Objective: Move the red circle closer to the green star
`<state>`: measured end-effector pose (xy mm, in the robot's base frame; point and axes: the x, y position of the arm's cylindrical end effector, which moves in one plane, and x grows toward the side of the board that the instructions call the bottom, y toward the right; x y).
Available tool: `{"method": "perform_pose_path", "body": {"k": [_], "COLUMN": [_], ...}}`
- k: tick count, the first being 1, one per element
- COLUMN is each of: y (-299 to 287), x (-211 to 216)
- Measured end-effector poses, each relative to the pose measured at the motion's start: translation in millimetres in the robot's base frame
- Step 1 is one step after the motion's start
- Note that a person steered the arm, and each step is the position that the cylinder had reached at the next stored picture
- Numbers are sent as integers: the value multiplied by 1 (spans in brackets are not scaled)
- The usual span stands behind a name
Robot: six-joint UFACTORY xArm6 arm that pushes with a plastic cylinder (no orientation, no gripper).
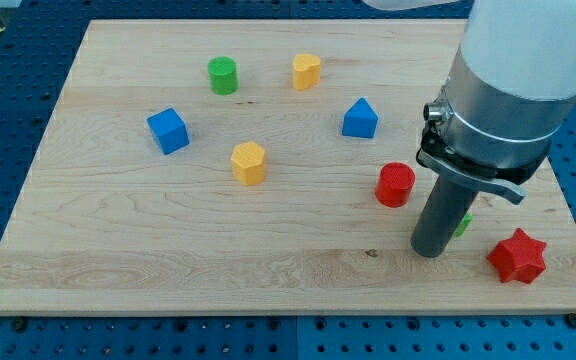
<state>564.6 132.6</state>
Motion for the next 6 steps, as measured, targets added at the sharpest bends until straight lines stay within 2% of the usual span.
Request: {"method": "perform_pose_path", "body": {"k": [1, 2, 3, 4, 6], "y": [-44, -64, -37, -7, 2], "x": [-26, -74, -80, -66, -41]}}
